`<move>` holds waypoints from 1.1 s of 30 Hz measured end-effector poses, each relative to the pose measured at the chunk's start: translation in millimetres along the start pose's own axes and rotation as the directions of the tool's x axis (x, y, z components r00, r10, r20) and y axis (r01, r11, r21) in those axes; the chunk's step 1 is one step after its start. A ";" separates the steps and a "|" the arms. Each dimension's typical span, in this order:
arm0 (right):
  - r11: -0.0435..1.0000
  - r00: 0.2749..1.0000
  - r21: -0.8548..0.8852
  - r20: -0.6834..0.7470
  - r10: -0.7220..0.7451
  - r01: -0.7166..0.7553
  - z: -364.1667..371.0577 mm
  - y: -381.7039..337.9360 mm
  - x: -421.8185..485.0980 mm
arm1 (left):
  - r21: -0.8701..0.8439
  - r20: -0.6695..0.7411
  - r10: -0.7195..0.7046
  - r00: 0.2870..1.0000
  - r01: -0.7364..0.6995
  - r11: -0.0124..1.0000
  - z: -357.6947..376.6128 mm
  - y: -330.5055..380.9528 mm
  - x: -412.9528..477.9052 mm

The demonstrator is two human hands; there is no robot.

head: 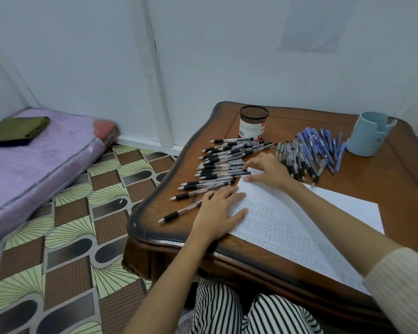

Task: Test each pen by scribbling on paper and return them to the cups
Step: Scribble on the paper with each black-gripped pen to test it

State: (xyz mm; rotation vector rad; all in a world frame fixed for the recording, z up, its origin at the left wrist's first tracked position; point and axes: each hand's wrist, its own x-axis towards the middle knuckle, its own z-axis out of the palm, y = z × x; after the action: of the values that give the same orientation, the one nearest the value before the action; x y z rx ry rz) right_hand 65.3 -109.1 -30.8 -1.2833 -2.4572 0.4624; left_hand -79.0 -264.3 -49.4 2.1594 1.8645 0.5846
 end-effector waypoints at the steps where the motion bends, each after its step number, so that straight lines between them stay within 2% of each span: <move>1: 0.998 0.999 0.049 -0.023 0.028 -0.027 4.5 -0.8 -1.7 | 0.002 0.001 -0.001 1.000 0.001 1.000 -0.3 0.0 0.2; 4: 0.981 0.990 0.181 -0.110 0.091 -0.070 9.6 -2.6 -5.4 | 0.017 0.005 -0.006 1.000 0.006 1.000 -0.4 -0.3 0.4; 8: 0.981 0.994 0.176 -0.066 0.089 -0.076 4.3 -0.8 -6.4 | 0.016 -0.006 -0.002 1.000 0.002 1.000 0.0 -0.5 0.0; 11: 0.893 0.995 0.443 -0.020 0.098 -0.080 -2.1 4.2 -9.7 | 0.020 0.006 -0.007 1.000 0.006 1.000 0.3 -1.8 1.0; 12: 0.821 0.990 0.560 -0.020 0.143 -0.107 -5.7 4.1 -13.0 | 0.024 0.009 -0.009 1.000 0.009 1.000 0.5 -2.4 1.5; 14: 0.603 0.956 0.778 -0.011 0.293 -0.176 -13.4 3.4 -20.7 | 0.031 0.015 -0.013 1.000 0.013 0.999 1.0 -3.3 2.0; 17: 0.153 0.865 0.976 0.057 0.499 -0.153 -21.7 4.0 -35.4 | 0.035 0.012 -0.011 1.000 0.010 0.999 2.0 -3.2 1.9; 20: -0.160 0.823 0.987 0.109 0.558 -0.022 -27.3 7.7 -51.1 | 0.037 -0.007 -0.004 1.000 0.004 0.999 2.3 -3.6 0.9; 23: -0.354 0.838 0.931 0.118 0.532 0.093 -31.5 6.8 -68.3 | 0.030 0.005 -0.007 1.000 0.007 1.000 1.3 -2.5 0.8; 28: -0.370 0.829 0.910 0.055 0.557 0.188 -22.1 3.1 -98.3 | 0.032 0.029 -0.023 0.999 0.022 0.999 -1.0 -0.3 1.3; 33: -0.410 0.789 0.892 0.110 0.604 0.189 -14.5 0.1 -110.4 | 0.029 0.029 -0.027 0.999 0.026 0.999 -1.2 1.1 0.9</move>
State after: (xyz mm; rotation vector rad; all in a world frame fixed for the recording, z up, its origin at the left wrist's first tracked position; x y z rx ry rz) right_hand 131.3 -198.8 -33.2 -0.7095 -0.3453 1.6182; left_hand -78.4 -263.8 -47.7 2.1460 1.8943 0.5215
